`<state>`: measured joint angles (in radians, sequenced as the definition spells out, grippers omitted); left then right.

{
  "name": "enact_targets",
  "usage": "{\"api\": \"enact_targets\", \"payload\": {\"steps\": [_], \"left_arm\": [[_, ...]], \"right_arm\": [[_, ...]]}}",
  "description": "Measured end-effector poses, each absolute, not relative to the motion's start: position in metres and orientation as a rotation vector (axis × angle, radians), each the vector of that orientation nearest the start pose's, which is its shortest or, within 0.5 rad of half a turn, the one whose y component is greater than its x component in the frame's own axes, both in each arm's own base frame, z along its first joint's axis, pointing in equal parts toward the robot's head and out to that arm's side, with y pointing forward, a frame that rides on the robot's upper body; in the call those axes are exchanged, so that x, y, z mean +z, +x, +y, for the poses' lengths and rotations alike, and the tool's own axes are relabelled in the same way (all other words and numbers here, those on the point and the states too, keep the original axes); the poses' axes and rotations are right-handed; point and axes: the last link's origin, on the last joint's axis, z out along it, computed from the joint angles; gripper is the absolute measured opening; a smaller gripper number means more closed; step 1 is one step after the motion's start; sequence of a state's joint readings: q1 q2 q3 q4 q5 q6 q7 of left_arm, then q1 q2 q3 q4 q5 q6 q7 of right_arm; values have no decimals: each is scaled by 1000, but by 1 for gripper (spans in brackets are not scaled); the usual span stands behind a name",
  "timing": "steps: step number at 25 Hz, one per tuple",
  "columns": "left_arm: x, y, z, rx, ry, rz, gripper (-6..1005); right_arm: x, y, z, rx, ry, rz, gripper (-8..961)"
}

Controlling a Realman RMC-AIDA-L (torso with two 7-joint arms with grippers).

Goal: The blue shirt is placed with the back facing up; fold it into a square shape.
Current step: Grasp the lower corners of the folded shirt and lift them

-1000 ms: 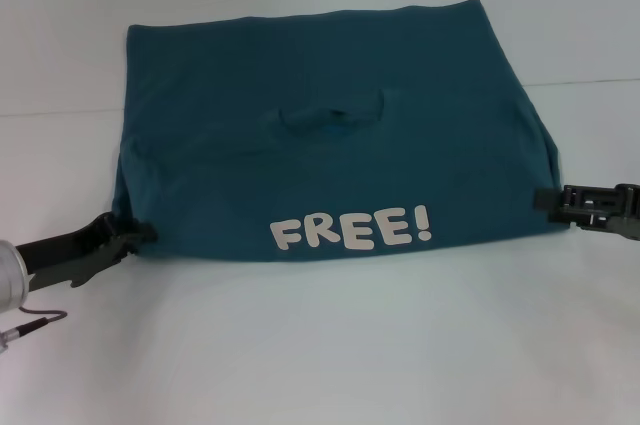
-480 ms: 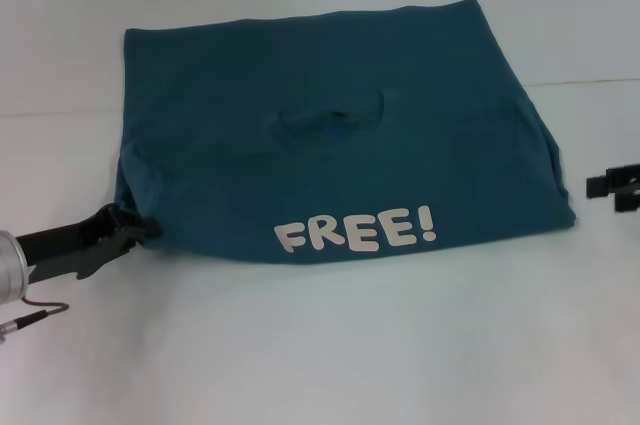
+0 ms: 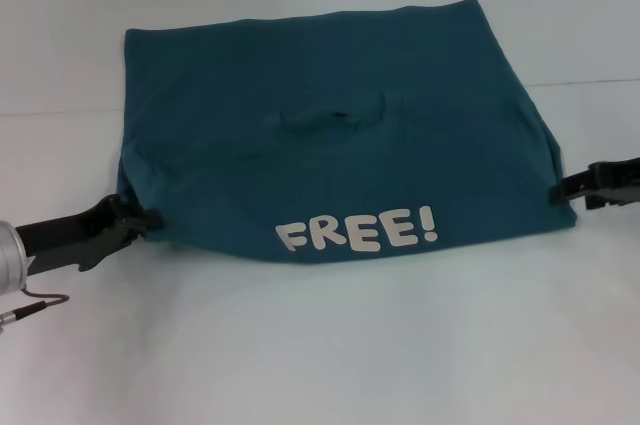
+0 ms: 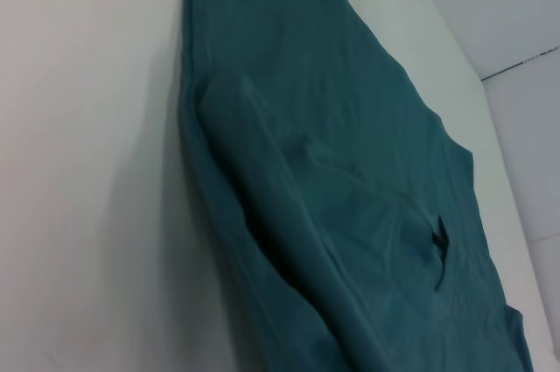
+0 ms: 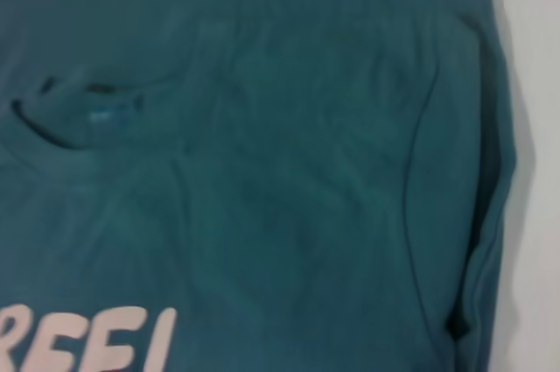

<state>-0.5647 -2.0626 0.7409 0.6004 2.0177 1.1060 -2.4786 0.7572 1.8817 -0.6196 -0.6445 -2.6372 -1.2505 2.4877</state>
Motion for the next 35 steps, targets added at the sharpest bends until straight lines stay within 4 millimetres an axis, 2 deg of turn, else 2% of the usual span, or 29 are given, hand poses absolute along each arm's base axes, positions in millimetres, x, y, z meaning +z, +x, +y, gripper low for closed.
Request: {"api": "enact_targets", "payload": {"steps": [1, 6, 14, 26, 35], "left_arm": [[0, -298, 378, 934, 2292, 2469, 46], [0, -298, 378, 938, 2289, 2469, 47], [-1, -297, 378, 942, 2288, 2468, 47], [-1, -298, 377, 945, 2283, 2476, 47], [-1, -299, 378, 949, 2281, 2481, 46]], "right_arm": [[79, 309, 416, 21, -2011, 1609, 649], [68, 308, 417, 13, -2012, 1592, 649], [60, 312, 416, -12, -2003, 1568, 649], [64, 315, 417, -25, -1989, 1541, 647], [48, 312, 419, -32, -1994, 1505, 641]]}}
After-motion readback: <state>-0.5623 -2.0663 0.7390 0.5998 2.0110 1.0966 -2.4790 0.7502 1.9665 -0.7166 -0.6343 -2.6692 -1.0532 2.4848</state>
